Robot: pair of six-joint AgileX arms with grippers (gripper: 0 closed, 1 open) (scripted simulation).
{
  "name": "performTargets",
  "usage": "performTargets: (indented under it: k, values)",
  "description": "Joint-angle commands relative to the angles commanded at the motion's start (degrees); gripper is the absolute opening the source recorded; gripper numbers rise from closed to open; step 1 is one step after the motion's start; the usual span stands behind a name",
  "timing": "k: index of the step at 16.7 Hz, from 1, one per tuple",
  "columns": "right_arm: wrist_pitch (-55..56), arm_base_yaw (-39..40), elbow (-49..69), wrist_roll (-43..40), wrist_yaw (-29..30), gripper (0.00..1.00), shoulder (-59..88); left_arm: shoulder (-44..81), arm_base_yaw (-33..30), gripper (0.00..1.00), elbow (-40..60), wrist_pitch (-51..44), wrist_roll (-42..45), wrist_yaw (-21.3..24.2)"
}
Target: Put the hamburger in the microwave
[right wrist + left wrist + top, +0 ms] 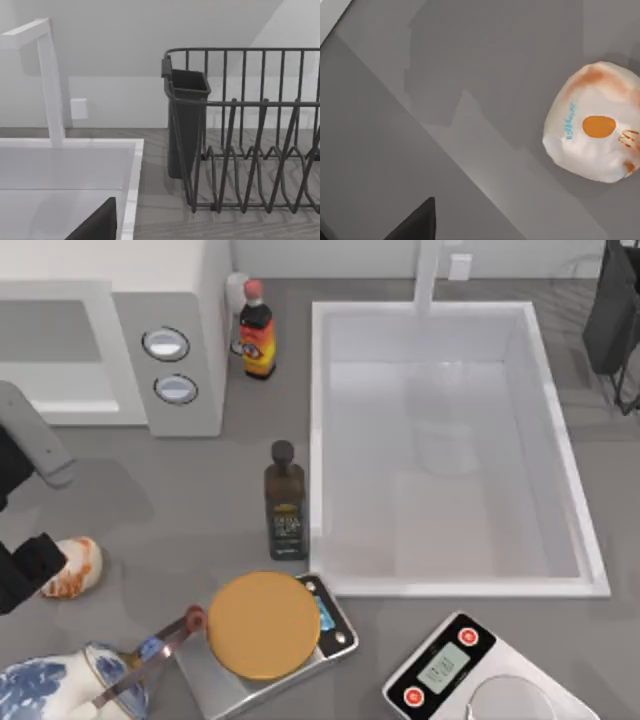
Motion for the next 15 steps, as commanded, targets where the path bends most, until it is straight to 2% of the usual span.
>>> performTargets:
  k: [4,7,10,15]
  values:
    - [0.0,0.0,0.0,0.0,0.0,1.0,0.0,19.2,-0.9,1.0,11.8,-9.7,12.4,0.1]
    - [0.0,0.0,0.0,0.0,0.0,1.0,0.0,27.7,-1.4,1.0,18.5,-15.4,19.3,0.1]
    - [0.0,0.0,0.0,0.0,0.0,1.0,0.0,30.9,-1.7,1.0,21.9,-18.4,22.8,0.2]
    - [0.0,0.0,0.0,0.0,0.0,1.0,0.0,30.8,-1.4,1.0,21.6,-18.2,22.8,0.2]
